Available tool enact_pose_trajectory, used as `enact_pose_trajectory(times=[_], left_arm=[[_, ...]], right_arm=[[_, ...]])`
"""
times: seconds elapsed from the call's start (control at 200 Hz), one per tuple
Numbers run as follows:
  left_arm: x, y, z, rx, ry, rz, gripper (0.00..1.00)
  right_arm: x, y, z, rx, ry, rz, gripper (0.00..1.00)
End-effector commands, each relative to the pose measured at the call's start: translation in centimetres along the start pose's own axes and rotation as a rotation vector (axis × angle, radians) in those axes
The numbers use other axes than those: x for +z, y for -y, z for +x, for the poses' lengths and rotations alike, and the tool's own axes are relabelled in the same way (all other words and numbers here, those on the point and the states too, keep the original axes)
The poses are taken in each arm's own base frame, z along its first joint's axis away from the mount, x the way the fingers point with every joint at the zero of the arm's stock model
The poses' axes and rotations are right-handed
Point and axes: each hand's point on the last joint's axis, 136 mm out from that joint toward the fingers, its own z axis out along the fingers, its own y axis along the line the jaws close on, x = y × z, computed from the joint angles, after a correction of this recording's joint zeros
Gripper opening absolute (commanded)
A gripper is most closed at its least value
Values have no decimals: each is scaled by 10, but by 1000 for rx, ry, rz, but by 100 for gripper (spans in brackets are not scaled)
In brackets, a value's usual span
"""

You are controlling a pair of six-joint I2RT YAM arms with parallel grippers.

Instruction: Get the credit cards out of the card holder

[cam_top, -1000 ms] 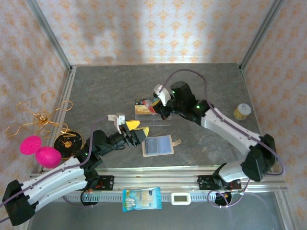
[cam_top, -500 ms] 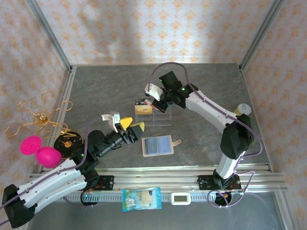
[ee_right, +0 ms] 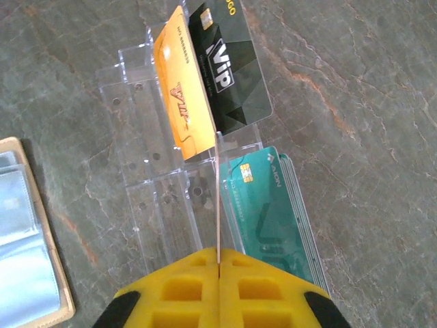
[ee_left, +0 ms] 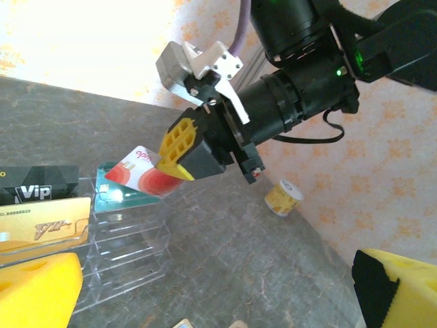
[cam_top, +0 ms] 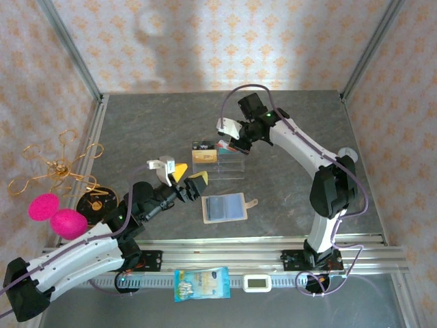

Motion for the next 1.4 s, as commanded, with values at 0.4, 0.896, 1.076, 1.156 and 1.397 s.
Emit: enact_pose_trajectory(times=[0.4, 0.896, 1.076, 1.156, 1.397], left_arm=[[9, -6, -16, 53, 25, -61, 99], [20, -8, -12, 50, -13, -60, 99], [22, -8, -10, 48, -21, -55, 99], [24, -7, -9, 48, -27, -49, 99], [24, -4, -11, 32, -21, -34, 99]], right_arm=[[16, 2, 18, -125, -76, -109, 0], [24, 1, 34, -164, -112, -121, 0], [32, 3, 38, -152, -121, -124, 10], [35, 5, 35, -140, -112, -121, 22], [14, 20, -15, -94, 59, -76, 33]])
